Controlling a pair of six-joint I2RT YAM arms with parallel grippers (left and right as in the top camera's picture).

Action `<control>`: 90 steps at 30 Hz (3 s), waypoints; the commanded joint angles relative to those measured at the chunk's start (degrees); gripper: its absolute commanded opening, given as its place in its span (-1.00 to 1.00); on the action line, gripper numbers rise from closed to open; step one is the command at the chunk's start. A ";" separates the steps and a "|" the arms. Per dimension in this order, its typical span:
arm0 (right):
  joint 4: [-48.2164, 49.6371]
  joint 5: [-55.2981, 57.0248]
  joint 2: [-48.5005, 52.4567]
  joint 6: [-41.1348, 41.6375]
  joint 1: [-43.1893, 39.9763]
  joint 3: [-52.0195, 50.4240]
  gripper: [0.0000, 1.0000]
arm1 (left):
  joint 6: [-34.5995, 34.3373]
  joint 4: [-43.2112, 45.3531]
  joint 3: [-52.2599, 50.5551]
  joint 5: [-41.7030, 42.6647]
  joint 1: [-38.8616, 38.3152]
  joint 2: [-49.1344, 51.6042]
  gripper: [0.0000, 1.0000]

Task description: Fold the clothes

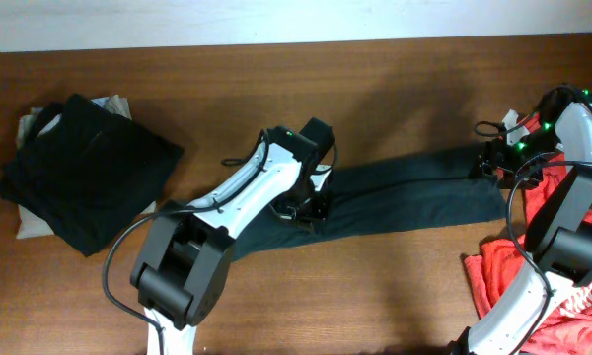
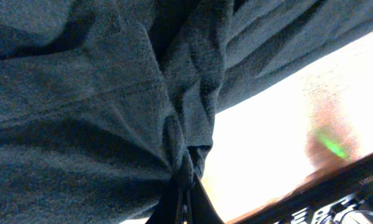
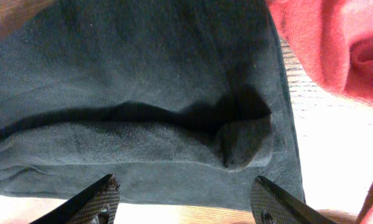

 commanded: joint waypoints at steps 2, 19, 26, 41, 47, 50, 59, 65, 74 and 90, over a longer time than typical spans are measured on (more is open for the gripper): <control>-0.44 -0.57 -0.15 -0.20 0.26 -0.11 0.44 | 0.02 -0.96 0.92 -4.76 0.11 -1.73 0.10; -1.22 -0.87 -0.17 -0.83 0.26 -0.11 0.62 | -2.51 20.87 -24.61 -28.50 32.74 -6.80 -0.17; -3.76 -7.15 -0.17 -9.86 0.50 -2.60 0.86 | 5.11 6.75 -18.80 -15.21 36.13 -6.86 0.12; 4.37 9.16 -0.28 1.44 7.39 -9.05 -0.92 | 6.60 2.89 -15.78 -9.18 36.13 -17.92 0.26; -10.19 7.17 -5.01 7.39 11.87 7.82 -0.92 | 6.58 2.14 -15.78 -9.18 36.13 -17.99 0.27; -11.56 7.17 -4.66 12.92 23.93 6.36 -0.92 | 6.58 2.10 -15.78 -9.18 36.13 -17.99 0.26; -5.14 6.93 -4.66 19.54 45.05 5.92 0.21 | 6.60 1.86 -15.80 -9.20 36.13 -17.99 0.27; -4.98 13.81 -4.66 18.95 45.22 5.92 0.40 | 6.60 1.81 -15.80 -9.20 36.13 -17.99 0.27; 3.98 22.51 -4.66 32.04 45.27 -0.24 0.38 | 6.58 1.64 -15.80 -9.20 36.13 -17.99 0.27; 23.96 -0.55 -2.84 12.94 45.16 -10.80 0.45 | 6.60 0.57 -15.80 -9.22 36.13 -17.99 0.27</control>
